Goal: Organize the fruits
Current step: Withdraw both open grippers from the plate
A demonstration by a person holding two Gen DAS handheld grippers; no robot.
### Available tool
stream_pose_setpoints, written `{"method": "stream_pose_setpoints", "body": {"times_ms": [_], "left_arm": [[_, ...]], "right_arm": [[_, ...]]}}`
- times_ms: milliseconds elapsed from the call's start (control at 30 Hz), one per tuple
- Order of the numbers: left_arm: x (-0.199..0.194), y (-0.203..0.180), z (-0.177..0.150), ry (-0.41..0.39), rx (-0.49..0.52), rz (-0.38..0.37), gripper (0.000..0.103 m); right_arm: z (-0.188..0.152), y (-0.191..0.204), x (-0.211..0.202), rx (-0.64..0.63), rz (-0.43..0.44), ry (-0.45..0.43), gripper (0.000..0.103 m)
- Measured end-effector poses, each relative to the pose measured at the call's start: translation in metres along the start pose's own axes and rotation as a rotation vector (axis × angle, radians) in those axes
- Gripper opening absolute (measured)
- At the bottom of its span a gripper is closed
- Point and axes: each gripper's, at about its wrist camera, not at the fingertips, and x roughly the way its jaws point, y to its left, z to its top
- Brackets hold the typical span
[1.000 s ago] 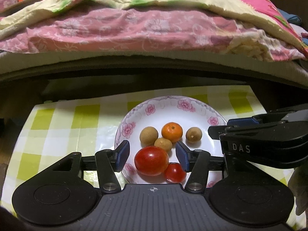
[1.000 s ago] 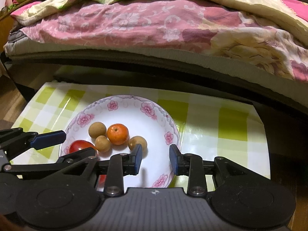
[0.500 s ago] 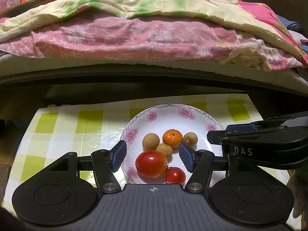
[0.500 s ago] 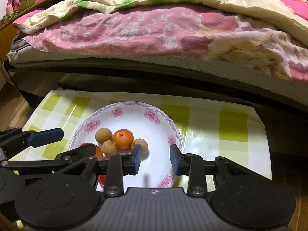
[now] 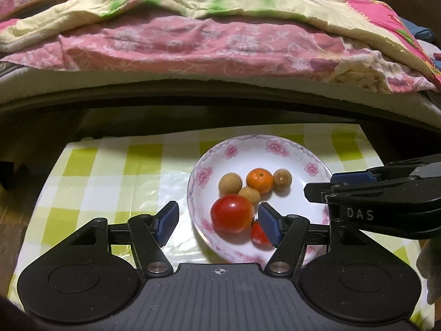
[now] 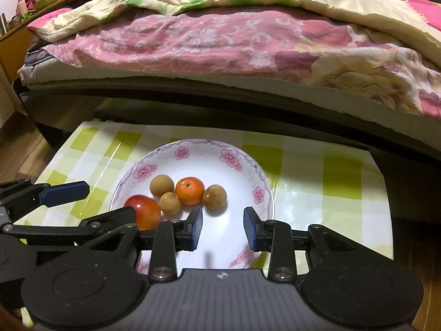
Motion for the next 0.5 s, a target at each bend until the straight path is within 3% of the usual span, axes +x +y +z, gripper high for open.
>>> {"method": "stream_pose_setpoints", "body": {"times_ms": [500], "left_arm": [[-0.022,0.002,-0.019,0.017,0.016,-0.007,0.072]], "right_arm": [[-0.023,0.019,-0.016,-0.052,0.02,0.014,0.038]]}}
